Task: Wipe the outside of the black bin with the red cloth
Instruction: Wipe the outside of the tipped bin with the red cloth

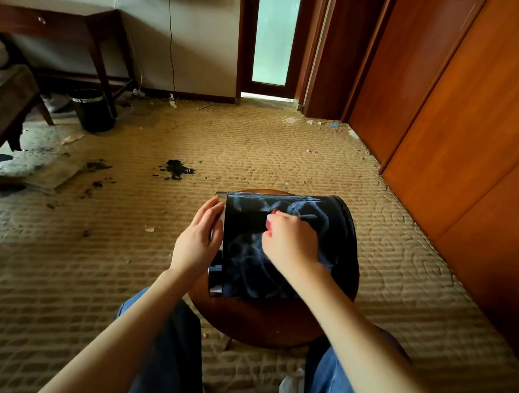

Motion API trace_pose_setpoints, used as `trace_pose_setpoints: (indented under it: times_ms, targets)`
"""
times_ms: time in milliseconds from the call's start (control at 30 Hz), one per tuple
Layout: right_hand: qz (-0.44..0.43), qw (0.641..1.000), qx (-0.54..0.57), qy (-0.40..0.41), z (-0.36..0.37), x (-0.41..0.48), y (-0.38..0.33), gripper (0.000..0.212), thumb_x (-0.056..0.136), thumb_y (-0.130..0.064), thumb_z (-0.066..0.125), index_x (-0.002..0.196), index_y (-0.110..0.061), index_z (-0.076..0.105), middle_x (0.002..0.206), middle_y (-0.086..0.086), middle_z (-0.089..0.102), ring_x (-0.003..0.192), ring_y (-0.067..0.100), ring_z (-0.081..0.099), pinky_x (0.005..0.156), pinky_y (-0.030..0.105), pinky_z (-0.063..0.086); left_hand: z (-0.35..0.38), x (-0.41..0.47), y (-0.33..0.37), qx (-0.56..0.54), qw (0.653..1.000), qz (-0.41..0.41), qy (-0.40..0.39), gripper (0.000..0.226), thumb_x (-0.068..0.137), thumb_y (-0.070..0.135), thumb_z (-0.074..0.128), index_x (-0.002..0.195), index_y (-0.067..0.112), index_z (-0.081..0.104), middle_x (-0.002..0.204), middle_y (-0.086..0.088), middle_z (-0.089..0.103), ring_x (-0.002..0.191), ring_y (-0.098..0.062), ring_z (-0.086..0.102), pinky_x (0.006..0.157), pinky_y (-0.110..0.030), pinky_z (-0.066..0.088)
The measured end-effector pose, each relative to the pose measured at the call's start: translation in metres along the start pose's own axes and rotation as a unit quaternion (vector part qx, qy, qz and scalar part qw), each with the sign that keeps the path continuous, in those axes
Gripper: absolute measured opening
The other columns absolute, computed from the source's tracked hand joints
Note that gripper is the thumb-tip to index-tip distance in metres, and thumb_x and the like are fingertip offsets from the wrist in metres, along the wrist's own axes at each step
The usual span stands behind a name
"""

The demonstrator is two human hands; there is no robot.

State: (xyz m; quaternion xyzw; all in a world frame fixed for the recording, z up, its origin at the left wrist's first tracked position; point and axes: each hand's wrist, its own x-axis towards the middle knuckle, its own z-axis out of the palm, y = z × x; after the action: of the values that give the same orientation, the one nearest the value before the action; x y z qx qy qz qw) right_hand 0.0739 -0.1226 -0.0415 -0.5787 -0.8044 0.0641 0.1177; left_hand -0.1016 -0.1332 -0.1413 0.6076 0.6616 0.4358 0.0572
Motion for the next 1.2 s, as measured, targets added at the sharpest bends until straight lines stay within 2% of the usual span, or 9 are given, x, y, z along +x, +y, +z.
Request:
trace_pose_setpoints:
  times_ms: [167, 267, 367, 433, 567, 767, 967, 1067, 1200]
  targets:
    - [-0.097, 0.994, 0.031, -0.026, 0.017, -0.008, -0.043, 0.028, 0.091, -0.017, 0.048, 0.114, -0.013, 0.063, 0.134, 0.001, 0.054, 0.109, 0.032, 0.060, 0.084, 0.035, 0.048, -0.001, 0.001, -0.002, 0.006, 1.000, 0.013, 0.004, 0.050, 0.093, 0.038, 0.034, 0.136, 0.019, 0.052, 0.149, 0.009, 0.040, 0.119, -0.003, 0.044, 0.085, -0.023, 0.041]
    - [-0.033, 0.998, 0.057, -0.014, 0.008, 0.001, -0.009, 0.036, 0.088, -0.019, 0.049, 0.119, -0.026, 0.064, 0.127, -0.005, 0.061, 0.110, 0.027, 0.060, 0.086, 0.034, 0.049, 0.000, 0.001, -0.001, -0.007, 1.000, 0.016, 0.003, 0.048, 0.094, 0.034, 0.035, 0.136, 0.018, 0.051, 0.150, 0.008, 0.039, 0.119, -0.002, 0.045, 0.086, -0.023, 0.041]
    - [0.047, 0.998, 0.040, 0.003, 0.002, 0.004, 0.011, 0.029, 0.087, -0.017, 0.049, 0.108, -0.022, 0.067, 0.110, 0.001, 0.068, 0.100, 0.030, 0.062, 0.072, 0.032, 0.046, 0.001, 0.001, 0.000, -0.015, 1.000, 0.014, 0.001, 0.048, 0.094, 0.033, 0.035, 0.137, 0.017, 0.050, 0.150, 0.008, 0.038, 0.120, -0.004, 0.046, 0.088, -0.023, 0.041]
    - [0.014, 1.000, 0.005, 0.008, 0.004, 0.001, -0.009, 0.019, 0.087, -0.016, 0.049, 0.099, -0.014, 0.064, 0.107, 0.005, 0.064, 0.096, 0.031, 0.063, 0.068, 0.030, 0.043, 0.001, 0.001, 0.000, -0.018, 1.000, 0.015, 0.004, 0.048, 0.094, 0.032, 0.035, 0.136, 0.016, 0.051, 0.150, 0.007, 0.039, 0.121, -0.005, 0.047, 0.089, -0.023, 0.041]
    - [-0.091, 0.995, 0.023, -0.017, 0.017, -0.009, -0.035, 0.028, 0.090, -0.017, 0.048, 0.113, -0.014, 0.063, 0.134, 0.001, 0.055, 0.106, 0.030, 0.061, 0.084, 0.035, 0.049, -0.001, -0.003, -0.001, -0.012, 1.000, 0.024, 0.007, 0.051, 0.093, 0.037, 0.033, 0.135, 0.016, 0.052, 0.150, 0.007, 0.040, 0.115, 0.003, 0.046, 0.087, -0.024, 0.044]
    - [0.030, 0.999, 0.015, 0.010, 0.000, 0.007, 0.013, 0.029, 0.087, -0.017, 0.048, 0.110, -0.022, 0.065, 0.111, 0.000, 0.067, 0.099, 0.027, 0.062, 0.074, 0.031, 0.047, 0.000, 0.000, 0.000, -0.021, 1.000, 0.018, 0.011, 0.047, 0.095, 0.033, 0.036, 0.136, 0.017, 0.051, 0.150, 0.008, 0.039, 0.118, -0.005, 0.049, 0.088, -0.024, 0.043]
    - [-0.101, 0.995, 0.012, -0.015, 0.022, -0.013, -0.039, 0.030, 0.090, -0.019, 0.048, 0.117, -0.015, 0.059, 0.143, -0.001, 0.046, 0.109, 0.030, 0.060, 0.084, 0.034, 0.048, 0.002, -0.004, -0.002, -0.015, 1.000, 0.021, 0.014, 0.055, 0.092, 0.042, 0.030, 0.135, 0.016, 0.052, 0.149, 0.006, 0.041, 0.118, -0.008, 0.051, 0.085, -0.026, 0.046]
    - [-0.061, 0.997, 0.043, -0.007, 0.010, -0.006, -0.009, 0.035, 0.088, -0.021, 0.050, 0.120, -0.025, 0.063, 0.135, -0.010, 0.055, 0.112, 0.025, 0.059, 0.087, 0.032, 0.048, 0.001, -0.003, -0.002, -0.017, 1.000, 0.024, 0.009, 0.051, 0.094, 0.040, 0.032, 0.136, 0.017, 0.051, 0.150, 0.008, 0.039, 0.119, -0.008, 0.051, 0.087, -0.026, 0.046]
    - [0.046, 0.998, 0.037, 0.022, -0.002, 0.000, 0.022, 0.033, 0.088, -0.019, 0.050, 0.117, -0.025, 0.064, 0.117, -0.003, 0.066, 0.105, 0.025, 0.062, 0.081, 0.031, 0.049, 0.002, -0.002, 0.001, -0.019, 1.000, 0.017, 0.013, 0.048, 0.095, 0.036, 0.034, 0.134, 0.016, 0.052, 0.149, 0.007, 0.040, 0.117, -0.006, 0.049, 0.085, -0.025, 0.044]
